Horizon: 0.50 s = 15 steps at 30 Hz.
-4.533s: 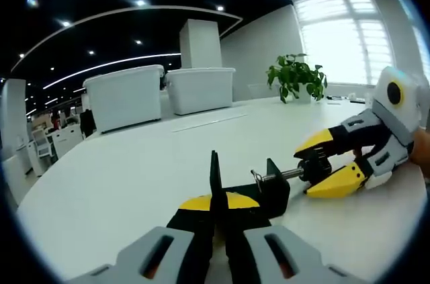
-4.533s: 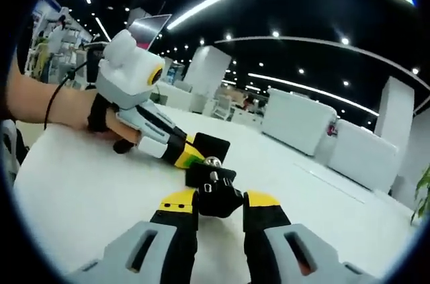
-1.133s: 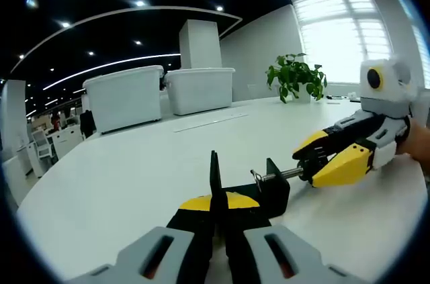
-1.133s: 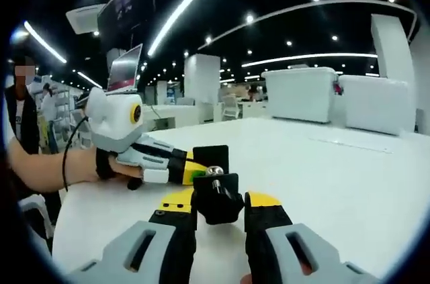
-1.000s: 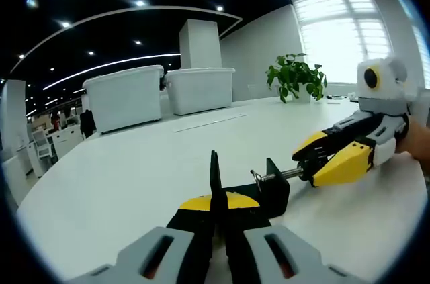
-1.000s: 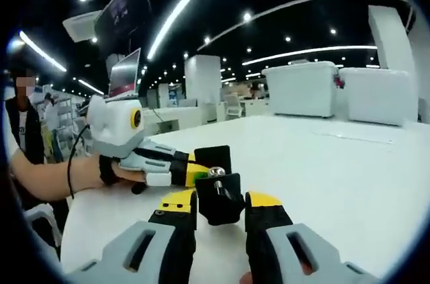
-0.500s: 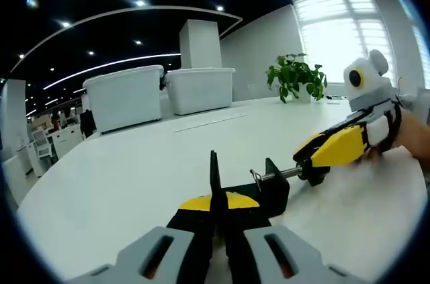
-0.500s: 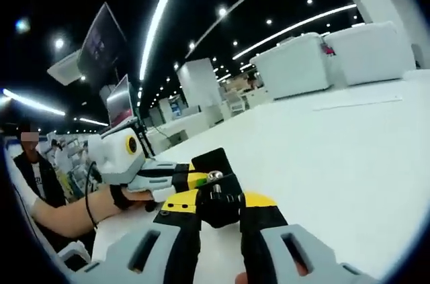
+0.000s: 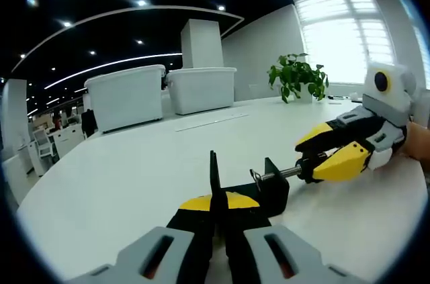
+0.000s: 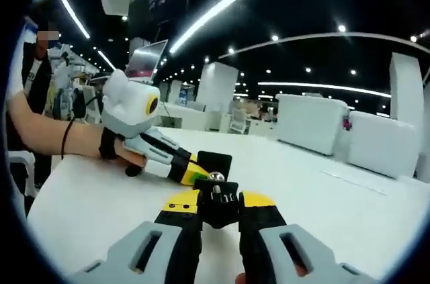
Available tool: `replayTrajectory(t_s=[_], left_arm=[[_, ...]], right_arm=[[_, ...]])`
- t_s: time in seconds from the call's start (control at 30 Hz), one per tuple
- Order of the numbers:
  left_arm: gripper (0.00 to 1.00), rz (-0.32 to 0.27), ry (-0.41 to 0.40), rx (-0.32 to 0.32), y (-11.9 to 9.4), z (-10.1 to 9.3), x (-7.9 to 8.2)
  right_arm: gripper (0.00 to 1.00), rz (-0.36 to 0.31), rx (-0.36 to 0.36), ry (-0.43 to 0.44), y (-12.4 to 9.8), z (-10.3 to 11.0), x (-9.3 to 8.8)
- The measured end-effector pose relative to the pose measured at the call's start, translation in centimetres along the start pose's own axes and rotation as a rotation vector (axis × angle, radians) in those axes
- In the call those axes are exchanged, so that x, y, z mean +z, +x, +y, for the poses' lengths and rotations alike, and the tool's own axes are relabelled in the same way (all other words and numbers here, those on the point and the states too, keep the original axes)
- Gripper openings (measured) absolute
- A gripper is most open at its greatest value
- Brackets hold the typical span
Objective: Clamp the fixed fixture on the desktop, loosen the retaining clip, secure it to the edge of the desk, and tighten the retaining clip.
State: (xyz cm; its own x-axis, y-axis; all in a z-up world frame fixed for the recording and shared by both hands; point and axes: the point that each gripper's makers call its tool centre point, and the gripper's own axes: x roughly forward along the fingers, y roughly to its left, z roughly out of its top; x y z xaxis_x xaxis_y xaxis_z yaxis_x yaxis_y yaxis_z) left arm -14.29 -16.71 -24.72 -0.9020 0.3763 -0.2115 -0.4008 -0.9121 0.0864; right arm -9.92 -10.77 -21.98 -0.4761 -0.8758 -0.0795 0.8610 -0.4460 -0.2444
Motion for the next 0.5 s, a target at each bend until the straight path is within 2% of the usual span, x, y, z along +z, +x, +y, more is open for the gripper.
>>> replayTrajectory(t_s=[0.2,0.27,0.33,0.4,0.47,0.5], left_arm=[[0.06,0.001,0.000,0.000,0.2,0.2,0.0],[0.06,0.001,0.000,-0.002,0.3,0.2,0.0],[0.06,0.001,-0.001,-0.003,0.6,0.3,0.0],[0.06,0.001,-0.001,-0.003,0.7,0.4,0.0],[0.06,-0.001,0.004,-0.005,0.7,0.4,0.0],[0.06,0.000,0.004,-0.004,0.7,0.3,0.0]], right_arm=[[0.19,-0.005,0.000,-0.006,0.2,-0.8,0.0],[0.19,-0.013,0.009,0.038,0.3,-1.0,0.1],[0.19,-0.025,0.025,0.147,0.0,-1.4,0.4],[0.21,-0.068,0.069,0.283,-0.6,-1.7,1.5],[0.29,-0.158,0.101,0.437,-1.4,-2.5,3.4],[0.30,-0.177,0.095,0.501,-1.9,-2.9,3.6]])
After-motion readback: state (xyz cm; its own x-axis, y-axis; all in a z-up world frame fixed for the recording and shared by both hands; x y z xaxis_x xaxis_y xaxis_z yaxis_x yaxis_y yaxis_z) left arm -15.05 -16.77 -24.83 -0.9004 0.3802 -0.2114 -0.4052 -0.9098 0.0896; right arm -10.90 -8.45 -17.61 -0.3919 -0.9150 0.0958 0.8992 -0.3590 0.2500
